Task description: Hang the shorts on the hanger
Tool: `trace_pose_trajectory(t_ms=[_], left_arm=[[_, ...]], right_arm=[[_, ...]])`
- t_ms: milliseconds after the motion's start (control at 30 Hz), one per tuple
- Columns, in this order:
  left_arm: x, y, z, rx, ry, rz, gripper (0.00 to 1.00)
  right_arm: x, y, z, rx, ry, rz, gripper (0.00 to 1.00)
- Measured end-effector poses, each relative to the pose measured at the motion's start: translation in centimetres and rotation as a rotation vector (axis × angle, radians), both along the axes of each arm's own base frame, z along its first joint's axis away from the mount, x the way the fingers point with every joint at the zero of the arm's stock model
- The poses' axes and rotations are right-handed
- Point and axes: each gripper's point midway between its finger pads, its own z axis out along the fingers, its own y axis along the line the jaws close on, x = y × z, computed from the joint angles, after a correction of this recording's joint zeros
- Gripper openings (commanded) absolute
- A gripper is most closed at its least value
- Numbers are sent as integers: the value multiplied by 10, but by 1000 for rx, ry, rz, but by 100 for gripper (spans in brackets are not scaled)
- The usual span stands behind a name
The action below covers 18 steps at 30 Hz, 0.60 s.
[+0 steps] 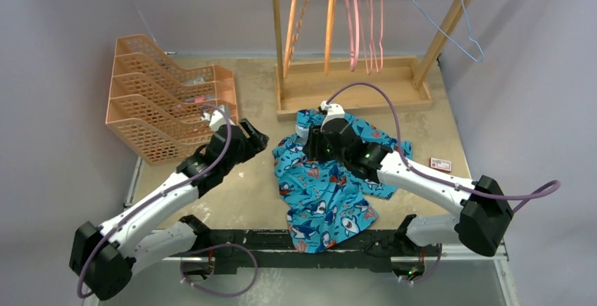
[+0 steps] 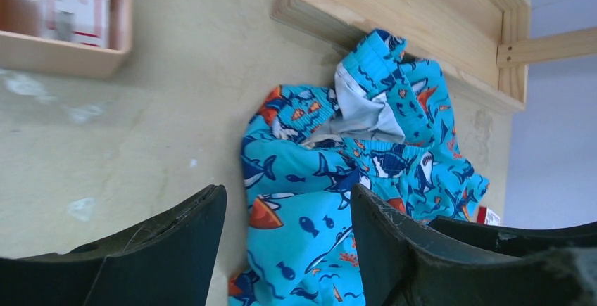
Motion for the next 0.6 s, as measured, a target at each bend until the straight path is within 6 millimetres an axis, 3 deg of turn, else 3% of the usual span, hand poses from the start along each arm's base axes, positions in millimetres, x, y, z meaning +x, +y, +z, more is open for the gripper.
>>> trace_pose_trajectory(t_ms=[133, 300, 433, 600], left_arm=[[10, -29, -25, -36, 74, -69, 66], [16, -53, -54, -48, 144, -138, 66], [18, -61, -62, -56, 158, -165, 66], [18, -64, -62, -68, 143, -178, 66]], right_arm=[[14, -21, -8, -61, -8, -85, 50], [51, -61, -22, -107, 2, -245, 53], [76, -88, -35, -105, 17, -368, 55], [88, -92, -57, -83, 64, -464, 55]])
